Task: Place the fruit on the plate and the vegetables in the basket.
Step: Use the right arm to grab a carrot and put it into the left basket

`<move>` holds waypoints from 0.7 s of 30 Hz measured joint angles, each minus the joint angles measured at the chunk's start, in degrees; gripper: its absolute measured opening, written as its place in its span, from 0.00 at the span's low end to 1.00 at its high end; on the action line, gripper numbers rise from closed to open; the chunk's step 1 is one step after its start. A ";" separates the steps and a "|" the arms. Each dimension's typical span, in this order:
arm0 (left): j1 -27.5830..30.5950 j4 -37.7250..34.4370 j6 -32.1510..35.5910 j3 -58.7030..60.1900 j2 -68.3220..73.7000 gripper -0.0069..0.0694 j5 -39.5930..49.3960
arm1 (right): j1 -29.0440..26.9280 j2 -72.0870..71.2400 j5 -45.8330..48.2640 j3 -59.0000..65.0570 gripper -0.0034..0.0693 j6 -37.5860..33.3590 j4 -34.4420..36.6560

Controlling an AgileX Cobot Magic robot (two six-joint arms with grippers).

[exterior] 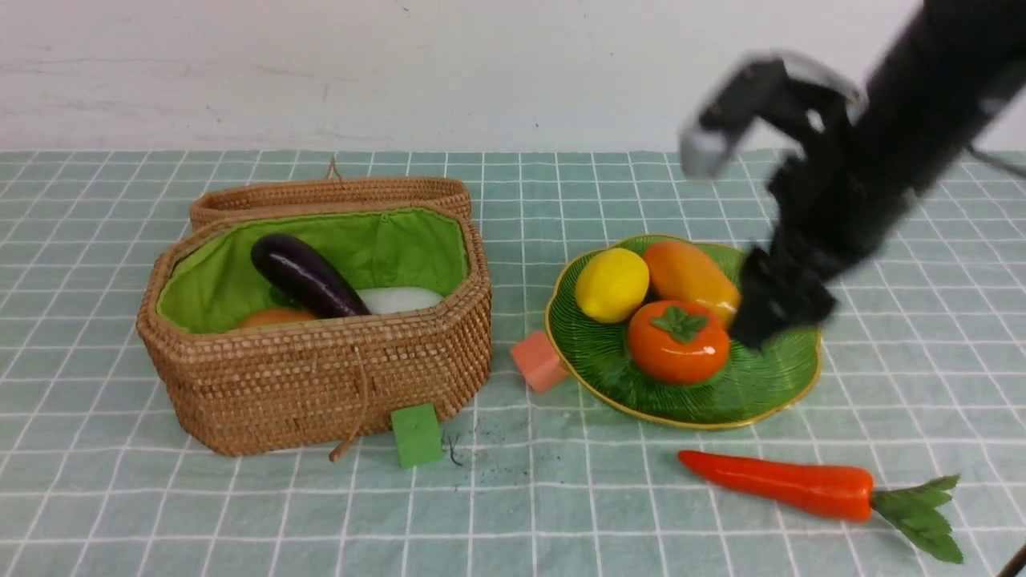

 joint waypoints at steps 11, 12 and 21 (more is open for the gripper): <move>0.00 0.00 0.00 0.00 0.00 0.28 0.00 | -2.18 3.09 -23.09 23.59 0.83 -10.24 -6.91; 0.00 0.00 0.00 0.00 0.00 0.28 0.00 | -2.18 5.04 -24.65 24.50 0.82 -10.33 -6.91; 0.00 0.00 0.00 0.00 0.00 0.29 0.00 | -2.18 7.42 -18.12 21.25 0.54 -9.80 -4.15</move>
